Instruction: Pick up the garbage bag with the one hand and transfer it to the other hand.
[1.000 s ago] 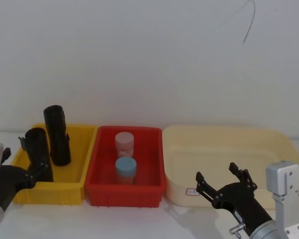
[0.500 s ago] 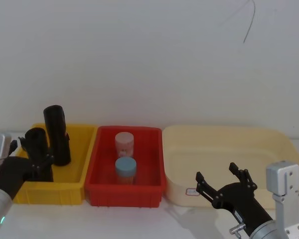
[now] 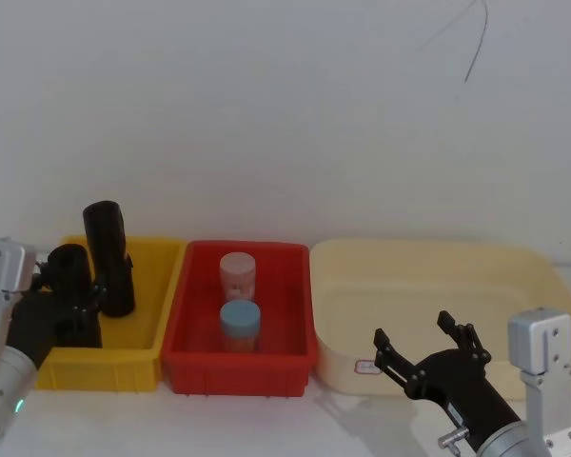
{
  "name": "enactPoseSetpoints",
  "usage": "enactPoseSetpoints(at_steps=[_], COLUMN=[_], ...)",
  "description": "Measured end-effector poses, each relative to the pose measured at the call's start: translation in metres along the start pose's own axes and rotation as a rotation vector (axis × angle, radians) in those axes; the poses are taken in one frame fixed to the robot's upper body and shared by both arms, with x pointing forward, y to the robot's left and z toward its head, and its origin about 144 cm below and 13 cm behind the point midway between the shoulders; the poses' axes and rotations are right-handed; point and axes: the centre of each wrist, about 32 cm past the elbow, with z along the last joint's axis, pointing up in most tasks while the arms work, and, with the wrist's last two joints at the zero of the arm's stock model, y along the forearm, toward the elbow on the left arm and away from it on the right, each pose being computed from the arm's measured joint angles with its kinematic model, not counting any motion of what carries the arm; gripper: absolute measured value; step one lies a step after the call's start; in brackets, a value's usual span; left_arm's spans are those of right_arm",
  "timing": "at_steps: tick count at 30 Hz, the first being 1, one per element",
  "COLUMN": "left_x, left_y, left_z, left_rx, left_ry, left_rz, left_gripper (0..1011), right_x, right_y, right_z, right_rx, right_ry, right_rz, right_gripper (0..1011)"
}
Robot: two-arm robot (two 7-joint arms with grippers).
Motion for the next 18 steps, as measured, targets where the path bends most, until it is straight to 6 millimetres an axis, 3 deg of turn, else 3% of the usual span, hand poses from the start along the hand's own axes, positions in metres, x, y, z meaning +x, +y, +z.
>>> enactPoseSetpoints(at_steps=[10,18], left_x=[-0.001,-0.001], left_y=[-0.004,-0.004], left_z=[0.001,0.012], left_rx=[-0.004,-0.044], left_ry=[0.012,0.017], left_rz=[-0.006,-0.003], left_gripper=[477,413], right_x=[0.000,0.000], right_y=[0.000,0.000], right_z=[0.000,0.000], right_rx=[0.000,0.000], right_ry=[0.000,0.000], right_rz=[0.000,0.000], right_gripper=[1002,1001])
